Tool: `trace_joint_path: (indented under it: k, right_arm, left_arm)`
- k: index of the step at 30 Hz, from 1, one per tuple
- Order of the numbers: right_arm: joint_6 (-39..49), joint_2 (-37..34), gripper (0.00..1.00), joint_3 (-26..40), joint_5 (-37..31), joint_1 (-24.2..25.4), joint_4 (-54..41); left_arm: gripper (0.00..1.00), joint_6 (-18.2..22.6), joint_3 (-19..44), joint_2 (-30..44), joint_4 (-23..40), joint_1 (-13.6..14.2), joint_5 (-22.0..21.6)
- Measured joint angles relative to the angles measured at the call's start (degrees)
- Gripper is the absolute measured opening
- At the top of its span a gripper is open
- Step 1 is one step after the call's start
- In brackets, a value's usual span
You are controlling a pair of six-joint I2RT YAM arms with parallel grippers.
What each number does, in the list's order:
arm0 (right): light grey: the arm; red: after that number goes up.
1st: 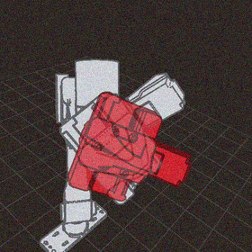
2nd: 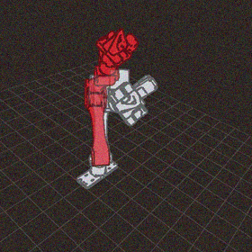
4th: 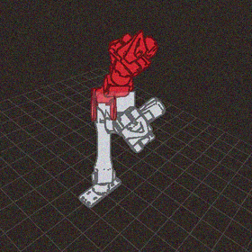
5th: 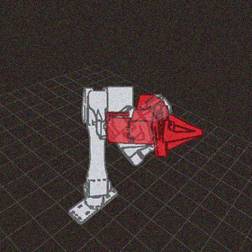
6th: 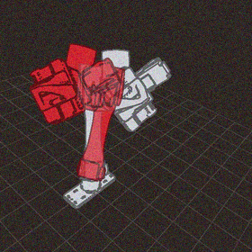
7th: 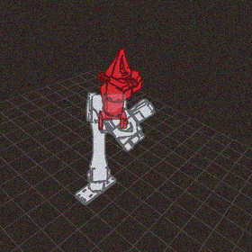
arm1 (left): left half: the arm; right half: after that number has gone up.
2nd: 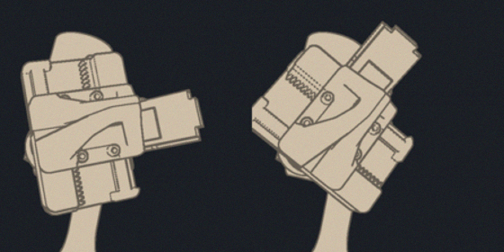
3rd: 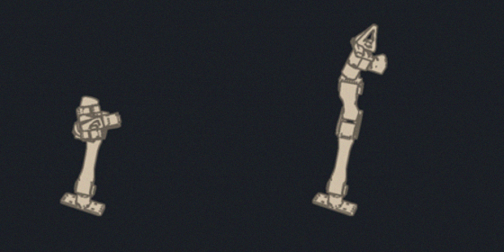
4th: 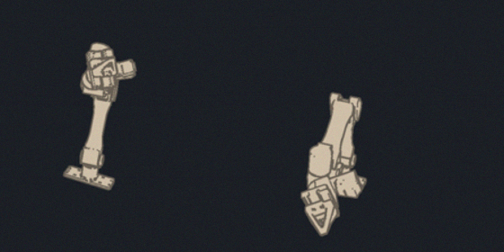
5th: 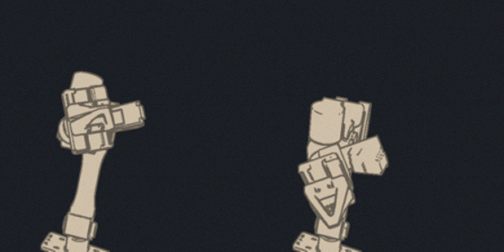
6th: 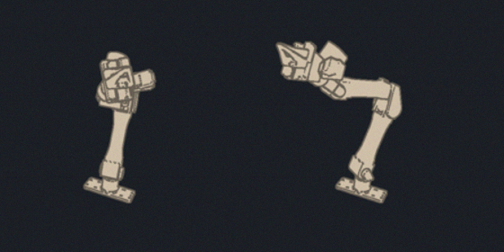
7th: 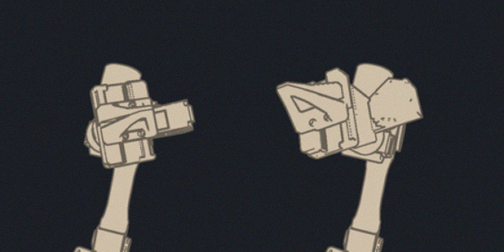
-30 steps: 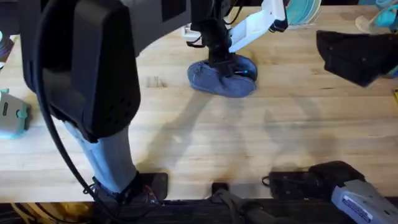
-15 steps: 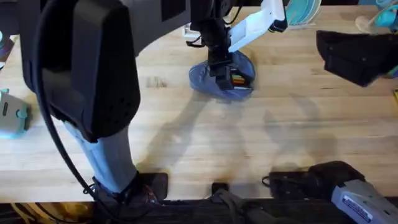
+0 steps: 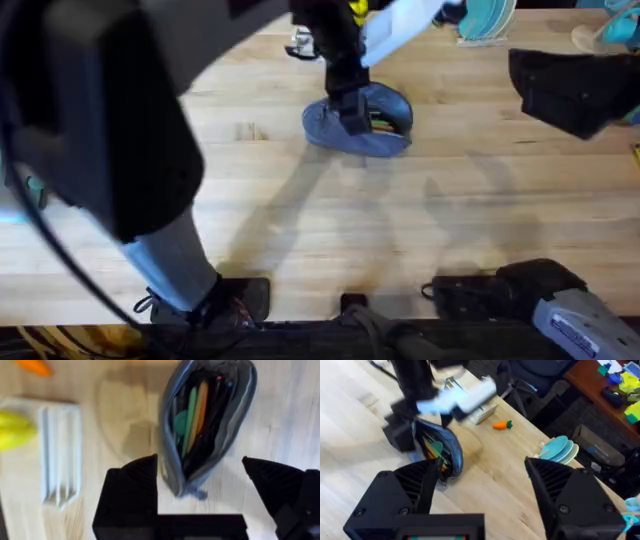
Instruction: Unzip the bag, pick up the pens from the table one at a time and place them inside, then zip the bag closed.
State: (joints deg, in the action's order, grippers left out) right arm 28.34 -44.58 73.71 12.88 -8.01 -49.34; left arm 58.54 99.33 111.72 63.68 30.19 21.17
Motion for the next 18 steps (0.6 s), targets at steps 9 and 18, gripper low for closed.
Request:
trace_joint_path:
  k: [9, 18]
  right_arm:
    - [-0.43, 0.00, 0.995, 0.00, 0.00, 0.00, -2.21]
    - [-24.39, -0.34, 0.995, 0.00, 0.51, 0.00, -2.21]
  left_arm:
    - [0.993, 7.26, 1.99, -11.12, 11.34, -13.71, 5.23]
    - [0.993, 29.00, 1.97, -12.24, 22.04, -22.21, 9.78]
